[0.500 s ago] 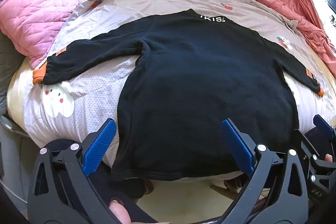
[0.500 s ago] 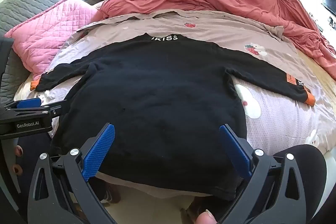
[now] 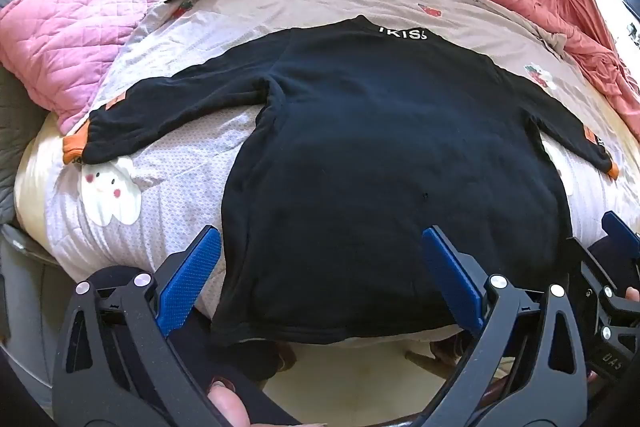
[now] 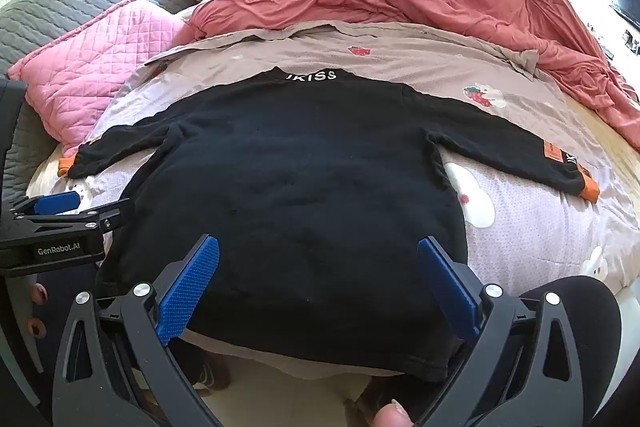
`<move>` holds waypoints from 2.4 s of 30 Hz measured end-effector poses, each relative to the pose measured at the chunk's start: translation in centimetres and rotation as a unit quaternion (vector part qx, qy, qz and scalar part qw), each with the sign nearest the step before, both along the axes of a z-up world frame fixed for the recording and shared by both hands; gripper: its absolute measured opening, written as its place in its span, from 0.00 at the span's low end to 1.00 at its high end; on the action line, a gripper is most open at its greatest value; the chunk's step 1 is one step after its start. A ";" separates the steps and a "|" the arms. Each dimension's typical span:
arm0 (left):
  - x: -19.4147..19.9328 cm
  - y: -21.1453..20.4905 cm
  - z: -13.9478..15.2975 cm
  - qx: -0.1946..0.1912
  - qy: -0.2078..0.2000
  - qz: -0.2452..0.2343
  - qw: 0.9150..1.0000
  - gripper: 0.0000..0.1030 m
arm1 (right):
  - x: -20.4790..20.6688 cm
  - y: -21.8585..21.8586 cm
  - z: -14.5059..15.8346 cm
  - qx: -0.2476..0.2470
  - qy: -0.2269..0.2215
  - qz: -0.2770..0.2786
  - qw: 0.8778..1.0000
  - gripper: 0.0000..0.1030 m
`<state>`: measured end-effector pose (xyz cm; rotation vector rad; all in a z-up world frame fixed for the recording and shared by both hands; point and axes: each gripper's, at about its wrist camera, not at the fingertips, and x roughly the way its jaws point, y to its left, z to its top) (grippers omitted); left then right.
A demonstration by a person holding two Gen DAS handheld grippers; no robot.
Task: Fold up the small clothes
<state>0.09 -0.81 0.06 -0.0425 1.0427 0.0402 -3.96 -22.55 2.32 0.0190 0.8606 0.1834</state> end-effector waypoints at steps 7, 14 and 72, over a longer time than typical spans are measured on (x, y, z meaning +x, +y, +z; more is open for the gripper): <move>-0.2 0.3 -0.3 0.002 0.000 -0.004 1.000 0.91 | -0.1 0.0 0.0 0.000 -0.001 -0.002 1.000 0.96; -0.2 0.4 -0.4 0.003 0.000 -0.003 1.000 0.91 | -0.1 -0.1 0.1 -0.001 0.000 -0.001 1.000 0.96; 2.5 -1.1 0.3 0.019 -0.002 -0.013 1.000 0.91 | 2.7 -1.9 0.7 0.011 -0.002 -0.025 1.000 0.96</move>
